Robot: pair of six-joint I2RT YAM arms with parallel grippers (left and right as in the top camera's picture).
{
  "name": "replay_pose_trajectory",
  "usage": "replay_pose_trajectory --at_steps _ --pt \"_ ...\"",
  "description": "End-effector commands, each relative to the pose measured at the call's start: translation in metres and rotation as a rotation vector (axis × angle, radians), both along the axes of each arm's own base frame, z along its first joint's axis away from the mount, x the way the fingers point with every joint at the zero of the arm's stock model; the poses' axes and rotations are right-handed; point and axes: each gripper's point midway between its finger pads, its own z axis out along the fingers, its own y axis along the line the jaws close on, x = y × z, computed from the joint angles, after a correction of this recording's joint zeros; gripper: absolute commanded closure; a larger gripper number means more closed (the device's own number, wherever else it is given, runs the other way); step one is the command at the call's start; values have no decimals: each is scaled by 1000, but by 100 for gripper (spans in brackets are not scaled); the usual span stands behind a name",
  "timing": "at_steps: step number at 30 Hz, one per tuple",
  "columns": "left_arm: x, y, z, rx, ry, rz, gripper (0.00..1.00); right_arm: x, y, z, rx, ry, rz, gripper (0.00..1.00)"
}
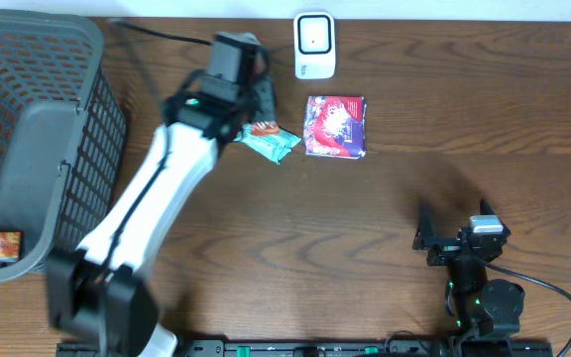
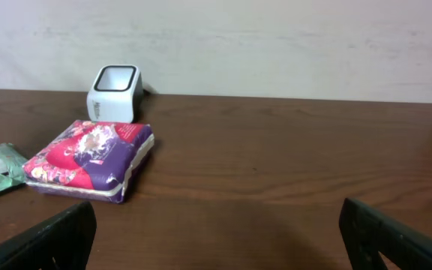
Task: Scan the item barcode
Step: 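Carry the orange chocolate bar with the left gripper and release it between the packs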
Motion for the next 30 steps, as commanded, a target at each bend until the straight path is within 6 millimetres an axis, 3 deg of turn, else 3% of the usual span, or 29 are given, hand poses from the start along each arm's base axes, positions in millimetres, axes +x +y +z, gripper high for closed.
replay_pose_trajectory --at_steps 1,4,7,11,13,16,19,22,24,27,29,30 --pt "4 -17 -39 90 41 -114 92 0 -1 -1 0 2 -4 1" --pt "4 -30 -70 91 95 -144 92 0 -1 -1 0 2 -4 1" --pt "4 -43 -86 61 122 -180 92 0 -1 -1 -1 2 -4 1" --pt "1 -49 -89 31 140 -200 69 0 -1 -1 0 2 -4 1" --pt "0 -54 -80 3 129 -218 49 0 -1 -1 0 2 -4 1" --pt "-1 -54 -68 -8 105 -220 42 0 -1 -1 -1 2 -4 1" --pt "2 -48 -43 -25 56 -207 42 0 -1 -1 -1 2 -4 1" --pt "3 -33 -2 -52 -26 -180 40 0 -1 -1 0 2 -4 1" --pt "2 -19 27 -67 -85 -155 34 0 -1 -1 0 2 -4 1" --pt "1 19 76 -63 -193 -66 30 0 -1 -1 -1 2 -4 1" --pt "0 51 99 -35 -251 22 17 0 -1 -1 0 2 -4 1" --pt "-2 77 112 -17 -280 110 14 0 -1 -1 0 2 -4 1"
